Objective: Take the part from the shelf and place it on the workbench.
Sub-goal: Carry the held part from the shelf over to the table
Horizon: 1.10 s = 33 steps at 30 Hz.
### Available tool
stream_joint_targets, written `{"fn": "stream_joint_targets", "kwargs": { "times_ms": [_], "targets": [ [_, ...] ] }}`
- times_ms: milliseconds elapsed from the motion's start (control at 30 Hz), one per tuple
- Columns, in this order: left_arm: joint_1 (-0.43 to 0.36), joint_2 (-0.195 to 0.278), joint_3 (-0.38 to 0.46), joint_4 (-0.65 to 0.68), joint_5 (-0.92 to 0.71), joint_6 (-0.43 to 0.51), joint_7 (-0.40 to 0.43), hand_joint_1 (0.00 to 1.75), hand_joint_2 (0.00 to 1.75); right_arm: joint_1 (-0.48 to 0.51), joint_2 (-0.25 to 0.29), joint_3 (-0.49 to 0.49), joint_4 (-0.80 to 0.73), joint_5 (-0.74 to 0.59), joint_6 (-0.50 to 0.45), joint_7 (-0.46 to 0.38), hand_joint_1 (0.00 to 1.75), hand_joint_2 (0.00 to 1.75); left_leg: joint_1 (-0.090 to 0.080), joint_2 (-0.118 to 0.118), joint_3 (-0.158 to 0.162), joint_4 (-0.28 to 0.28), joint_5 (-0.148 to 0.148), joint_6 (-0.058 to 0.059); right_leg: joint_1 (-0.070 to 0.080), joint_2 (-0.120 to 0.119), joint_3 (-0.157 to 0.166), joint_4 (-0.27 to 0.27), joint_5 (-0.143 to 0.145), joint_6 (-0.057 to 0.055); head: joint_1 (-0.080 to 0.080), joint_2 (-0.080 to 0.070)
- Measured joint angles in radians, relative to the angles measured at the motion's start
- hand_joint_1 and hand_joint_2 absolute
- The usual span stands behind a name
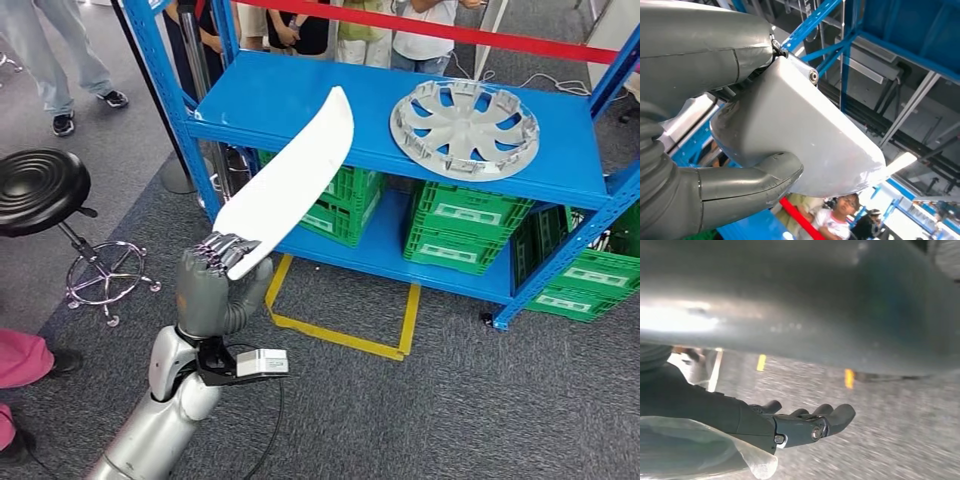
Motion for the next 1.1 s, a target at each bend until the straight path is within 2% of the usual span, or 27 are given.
{"fn": "stream_joint_targets", "kwargs": {
  "times_ms": [33, 100, 133, 167, 233, 267, 300, 333, 367, 400, 433, 500, 533, 600, 633, 667, 733, 767, 800, 833, 867, 900, 933, 1000, 1033, 1067, 1100],
  "targets": [
    [-0.010, 0.000, -0.008, 0.007, 0.006, 0.000, 0.005, 1.75, 1.75, 0.000, 0.000, 0.000, 0.000, -0.002, 0.008, 0.037, 0.00, 0.00, 0.001, 0.000, -0.004, 0.000, 0.011, -0.005, 0.003, 0.000, 0.014, -0.028, -0.007, -0.003, 0.000, 0.000],
    [-0.033, 0.001, -0.028, 0.023, 0.015, 0.000, 0.025, 1.75, 1.75, 0.000, -0.001, 0.000, 0.002, -0.006, 0.023, 0.104, 0.00, 0.00, 0.005, -0.001, -0.013, -0.001, 0.017, -0.015, 0.005, -0.004, -0.001, -0.033, 0.009, -0.017, 0.000, 0.000],
    [-0.045, 0.002, -0.038, 0.030, 0.018, 0.000, 0.037, 1.75, 1.75, 0.000, -0.002, -0.001, 0.003, -0.006, 0.029, 0.131, 0.00, 0.00, 0.007, -0.002, -0.021, 0.012, -0.006, -0.021, 0.004, -0.006, -0.012, -0.035, 0.021, -0.027, 0.001, 0.000],
    [-0.054, 0.003, -0.048, 0.037, 0.021, 0.000, 0.047, 1.75, 1.75, 0.000, -0.003, -0.001, 0.003, -0.006, 0.035, 0.153, 0.00, 0.00, 0.008, -0.002, -0.033, 0.045, -0.048, -0.025, 0.003, -0.009, -0.026, -0.037, 0.035, -0.036, 0.000, 0.000],
    [-0.070, 0.006, -0.065, 0.046, 0.025, 0.000, 0.058, 1.75, 1.75, 0.000, -0.005, -0.001, 0.004, -0.005, 0.043, 0.181, 0.00, 0.00, 0.011, -0.002, -0.059, 0.167, -0.159, -0.032, 0.003, -0.012, -0.058, -0.037, 0.063, -0.045, -0.003, 0.000],
    [-0.074, 0.007, -0.072, 0.051, 0.027, 0.000, 0.059, 1.75, 1.75, 0.001, -0.005, -0.001, 0.004, -0.003, 0.045, 0.189, 0.00, 0.00, 0.012, -0.002, -0.066, 0.236, -0.193, -0.034, 0.004, -0.012, -0.077, -0.036, 0.078, -0.045, -0.004, 0.000],
    [-0.077, 0.008, -0.077, 0.054, 0.028, 0.000, 0.059, 1.75, 1.75, 0.001, -0.006, -0.001, 0.004, -0.002, 0.047, 0.194, 0.00, 0.00, 0.012, -0.002, -0.065, 0.288, -0.198, -0.034, 0.005, -0.013, -0.095, -0.034, 0.092, -0.044, -0.004, 0.000],
    [-0.079, 0.010, -0.082, 0.058, 0.029, 0.000, 0.058, 1.75, 1.75, 0.001, -0.006, -0.001, 0.004, -0.001, 0.048, 0.197, 0.00, 0.00, 0.012, -0.002, -0.052, 0.311, -0.176, -0.034, 0.005, -0.013, -0.115, -0.032, 0.106, -0.043, -0.004, 0.000],
    [-0.080, 0.011, -0.085, 0.062, 0.029, 0.000, 0.057, 1.75, 1.75, 0.002, -0.006, -0.001, 0.004, 0.000, 0.049, 0.198, 0.00, 0.00, 0.012, -0.002, -0.024, 0.299, -0.142, -0.033, 0.005, -0.014, -0.135, -0.028, 0.119, -0.041, -0.004, 0.000],
    [-0.082, 0.012, -0.088, 0.064, 0.030, 0.000, 0.056, 1.75, 1.75, 0.002, -0.007, -0.001, 0.004, 0.001, 0.049, 0.198, 0.00, 0.00, 0.012, -0.001, 0.020, 0.253, -0.114, -0.030, 0.005, -0.015, -0.154, -0.024, 0.132, -0.040, -0.004, 0.000],
    [-0.085, 0.013, -0.091, 0.066, 0.030, 0.000, 0.055, 1.75, 1.75, 0.002, -0.007, -0.001, 0.004, 0.001, 0.049, 0.198, 0.00, 0.00, 0.011, -0.001, 0.084, 0.175, -0.109, -0.027, 0.006, -0.015, -0.170, -0.018, 0.144, -0.036, -0.005, 0.000],
    [-0.091, 0.013, -0.096, 0.067, 0.030, 0.000, 0.053, 1.75, 1.75, 0.002, -0.007, -0.001, 0.004, 0.003, 0.047, 0.196, 0.00, 0.00, 0.009, -0.001, 0.193, 0.016, -0.146, -0.021, 0.008, -0.015, -0.190, -0.010, 0.165, -0.027, -0.003, 0.000],
    [-0.094, 0.013, -0.097, 0.068, 0.031, 0.000, 0.053, 1.75, 1.75, 0.003, -0.007, -0.001, 0.004, 0.003, 0.046, 0.196, 0.00, 0.00, 0.006, -0.002, 0.221, -0.029, -0.162, -0.017, 0.007, -0.016, -0.194, -0.009, 0.176, -0.022, -0.004, 0.000],
    [-0.096, 0.014, -0.100, 0.070, 0.033, 0.000, 0.051, 1.75, 1.75, 0.005, -0.007, -0.001, 0.005, 0.003, 0.044, 0.194, 0.00, 0.00, 0.004, 0.000, 0.211, -0.042, -0.153, -0.006, 0.004, -0.017, -0.200, -0.012, 0.191, -0.011, -0.005, 0.000],
    [-0.097, 0.014, -0.102, 0.072, 0.034, 0.000, 0.051, 1.75, 1.75, 0.006, -0.008, -0.001, 0.005, 0.004, 0.044, 0.194, 0.00, 0.00, 0.005, 0.002, 0.200, -0.042, -0.141, 0.002, 0.003, -0.015, -0.208, -0.003, 0.173, -0.006, -0.005, 0.000],
    [-0.098, 0.014, -0.103, 0.074, 0.035, 0.000, 0.051, 1.75, 1.75, 0.007, -0.008, -0.001, 0.005, 0.004, 0.044, 0.194, 0.00, 0.00, 0.006, 0.003, 0.186, -0.043, -0.128, 0.011, 0.001, -0.012, -0.220, 0.023, 0.135, -0.001, -0.002, 0.000],
    [-0.099, 0.013, -0.105, 0.077, 0.037, 0.000, 0.051, 1.75, 1.75, 0.007, -0.010, -0.001, 0.005, 0.005, 0.045, 0.194, 0.00, 0.00, 0.005, 0.005, 0.154, -0.042, -0.100, 0.020, 0.000, -0.007, -0.254, 0.137, 0.025, 0.005, 0.002, 0.000],
    [-0.099, 0.013, -0.107, 0.078, 0.038, 0.000, 0.051, 1.75, 1.75, 0.007, -0.010, 0.000, 0.005, 0.005, 0.046, 0.194, 0.00, 0.00, 0.004, 0.005, 0.135, -0.040, -0.085, 0.021, -0.001, -0.007, -0.268, 0.209, -0.013, 0.007, 0.003, 0.000],
    [-0.099, 0.013, -0.109, 0.080, 0.039, 0.000, 0.051, 1.75, 1.75, 0.007, -0.011, 0.000, 0.005, 0.007, 0.047, 0.194, 0.00, 0.00, 0.003, 0.005, 0.114, -0.038, -0.071, 0.021, -0.001, -0.007, -0.275, 0.271, -0.022, 0.008, 0.003, 0.000],
    [-0.099, 0.014, -0.110, 0.081, 0.040, 0.000, 0.052, 1.75, 1.75, 0.007, -0.011, 0.000, 0.005, 0.008, 0.047, 0.194, 0.00, 0.00, 0.002, 0.005, 0.092, -0.034, -0.057, 0.020, -0.001, -0.007, -0.270, 0.308, -0.006, 0.008, 0.003, 0.000],
    [-0.099, 0.014, -0.112, 0.082, 0.040, 0.000, 0.052, 1.75, 1.75, 0.007, -0.011, 0.000, 0.005, 0.010, 0.048, 0.194, 0.00, 0.00, 0.002, 0.005, 0.071, -0.030, -0.044, 0.018, -0.001, -0.006, -0.248, 0.311, 0.027, 0.007, 0.003, 0.000],
    [-0.099, 0.014, -0.113, 0.082, 0.041, 0.000, 0.052, 1.75, 1.75, 0.007, -0.011, 0.000, 0.005, 0.011, 0.048, 0.194, 0.00, 0.00, 0.002, 0.004, 0.053, -0.025, -0.033, 0.016, -0.001, -0.006, -0.208, 0.277, 0.056, 0.005, 0.003, 0.000],
    [-0.099, 0.014, -0.114, 0.082, 0.041, 0.000, 0.052, 1.75, 1.75, 0.006, -0.011, 0.000, 0.005, 0.012, 0.049, 0.194, 0.00, 0.00, 0.001, 0.003, 0.037, -0.020, -0.023, 0.012, -0.001, -0.003, -0.146, 0.208, 0.063, 0.003, 0.003, 0.000],
    [-0.100, 0.014, -0.115, 0.083, 0.041, 0.000, 0.052, 1.75, 1.75, 0.004, -0.011, 0.000, 0.005, 0.013, 0.049, 0.194, 0.00, 0.00, 0.000, 0.002, 0.018, -0.009, -0.005, 0.004, 0.001, 0.004, -0.019, 0.041, 0.024, -0.001, 0.002, 0.000],
    [-0.101, 0.014, -0.115, 0.083, 0.041, 0.000, 0.052, 1.75, 1.75, 0.004, -0.011, 0.000, 0.005, 0.013, 0.049, 0.194, 0.00, 0.00, 0.000, 0.002, 0.013, -0.006, 0.004, -0.001, 0.003, 0.007, 0.020, -0.013, 0.002, -0.003, 0.002, 0.000],
    [-0.101, 0.014, -0.115, 0.083, 0.042, 0.000, 0.052, 1.75, 1.75, 0.004, -0.012, 0.000, 0.005, 0.013, 0.049, 0.194, 0.00, 0.00, 0.001, 0.001, 0.011, -0.005, 0.013, -0.007, 0.006, 0.007, 0.030, -0.038, -0.005, -0.005, 0.002, 0.000],
    [-0.101, 0.015, -0.115, 0.083, 0.043, 0.000, 0.052, 1.75, 1.75, 0.004, -0.013, 0.000, 0.006, 0.013, 0.049, 0.194, 0.00, 0.00, 0.003, 0.001, 0.007, -0.004, 0.017, -0.012, 0.005, 0.005, 0.022, -0.039, 0.001, -0.010, 0.002, 0.000]
  ]
}}
